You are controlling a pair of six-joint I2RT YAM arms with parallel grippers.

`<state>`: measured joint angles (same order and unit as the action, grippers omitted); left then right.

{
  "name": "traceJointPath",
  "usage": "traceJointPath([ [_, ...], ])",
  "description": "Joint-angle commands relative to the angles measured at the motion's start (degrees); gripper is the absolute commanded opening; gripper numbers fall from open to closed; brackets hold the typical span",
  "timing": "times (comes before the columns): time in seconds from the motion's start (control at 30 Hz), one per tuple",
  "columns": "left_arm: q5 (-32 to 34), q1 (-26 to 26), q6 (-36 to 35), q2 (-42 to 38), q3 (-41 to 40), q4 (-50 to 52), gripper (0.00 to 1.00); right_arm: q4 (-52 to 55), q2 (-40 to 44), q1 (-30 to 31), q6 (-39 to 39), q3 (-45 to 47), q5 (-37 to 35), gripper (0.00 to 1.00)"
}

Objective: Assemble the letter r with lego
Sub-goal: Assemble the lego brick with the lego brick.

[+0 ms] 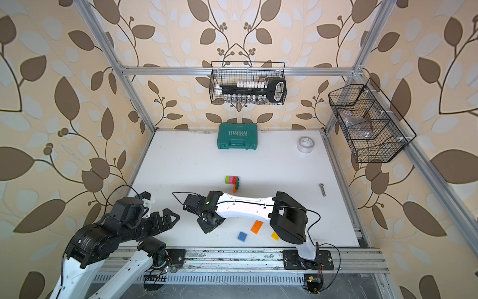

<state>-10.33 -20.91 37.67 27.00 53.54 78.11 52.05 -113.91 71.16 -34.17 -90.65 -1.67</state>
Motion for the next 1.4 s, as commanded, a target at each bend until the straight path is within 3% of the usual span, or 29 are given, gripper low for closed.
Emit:
traceJointPath([
  [0.0,0.2,0.3,-3.6,-0.6,1.0,0.4,0.99,0.1,-1.4,0.8,-1.1,-2.4,-1.0,0.00],
  [0.27,-0.6,0.3,-4.5,-0.9,-2.3,-2.2,0.99,7.7,-8.8,2.9,-0.7,-10.1,-4.5,0.00],
  [0.73,-0.5,0.3,-7.4,-3.4,-3.1,-4.4,0.99,11.1,-11.3,3.0,-2.1,-13.2,-7.1,0.00],
  [1.1,0.4,0.3,-7.3,-14.6,-3.1,-5.1,0.99,9.6,-12.0,3.0,-2.4,-13.7,-5.7,0.00],
  [1.37,1.7,0.3,-6.5,-16.4,-3.2,-4.2,0.99,9.3,-12.3,3.0,-2.9,-13.7,-5.3,0.00],
])
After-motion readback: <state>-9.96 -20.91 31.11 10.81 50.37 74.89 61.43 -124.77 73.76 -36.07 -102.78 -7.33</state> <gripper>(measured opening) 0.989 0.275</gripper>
